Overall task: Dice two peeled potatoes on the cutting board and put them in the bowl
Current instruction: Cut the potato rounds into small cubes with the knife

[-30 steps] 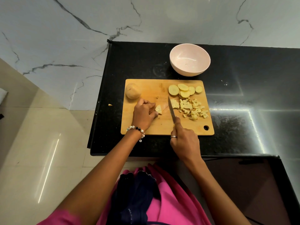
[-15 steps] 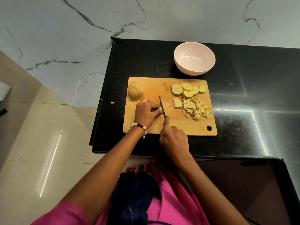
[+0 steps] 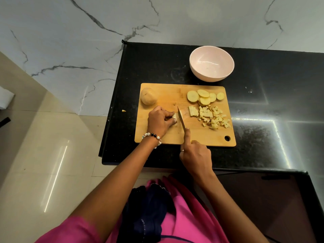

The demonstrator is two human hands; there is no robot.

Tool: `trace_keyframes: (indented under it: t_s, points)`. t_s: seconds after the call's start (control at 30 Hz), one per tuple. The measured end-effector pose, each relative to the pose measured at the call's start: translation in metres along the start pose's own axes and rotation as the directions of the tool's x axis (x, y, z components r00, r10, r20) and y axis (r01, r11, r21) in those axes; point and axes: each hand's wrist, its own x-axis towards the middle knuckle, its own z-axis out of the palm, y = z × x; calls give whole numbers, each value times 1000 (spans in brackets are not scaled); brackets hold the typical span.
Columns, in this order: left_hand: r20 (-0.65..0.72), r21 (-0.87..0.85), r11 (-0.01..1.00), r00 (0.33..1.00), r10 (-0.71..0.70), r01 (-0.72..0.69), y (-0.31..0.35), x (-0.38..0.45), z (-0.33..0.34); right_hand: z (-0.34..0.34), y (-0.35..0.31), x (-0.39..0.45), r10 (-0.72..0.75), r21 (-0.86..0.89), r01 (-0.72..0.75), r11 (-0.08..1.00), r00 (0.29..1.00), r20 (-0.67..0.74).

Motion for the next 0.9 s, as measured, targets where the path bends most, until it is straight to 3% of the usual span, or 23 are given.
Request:
trace_keyframes:
  t_s: [0.1,0.3,0.43,0.57,0.8,0.9]
  points:
    - [6,-12,1000,1000,-14,15,0,-1,-1,-5,16,11,39,34,-36,999,996,-76]
    - [14,-50,999,1000,-18,19,-3,0,-5,-10,24,12,142,194,-123,973,987,-82]
    - [7,-70,997,1000,-22,22,-4,0,-7,-16,11,6,107,276,-80,958,991,-84]
    - [-6,-69,997,1000,-29,28,-2,-1,-6,-12,-2,3,33,249,-24,968,999,-31]
    - [-52,-60,998,998,-28,24,-2,-1,-3,-7,-11,4,28,158,-30,987,999,16]
    - [-53,-44,999,999,-13,10,-2,-1,-1,-5,-17,7,4,56,-6,998,999,32]
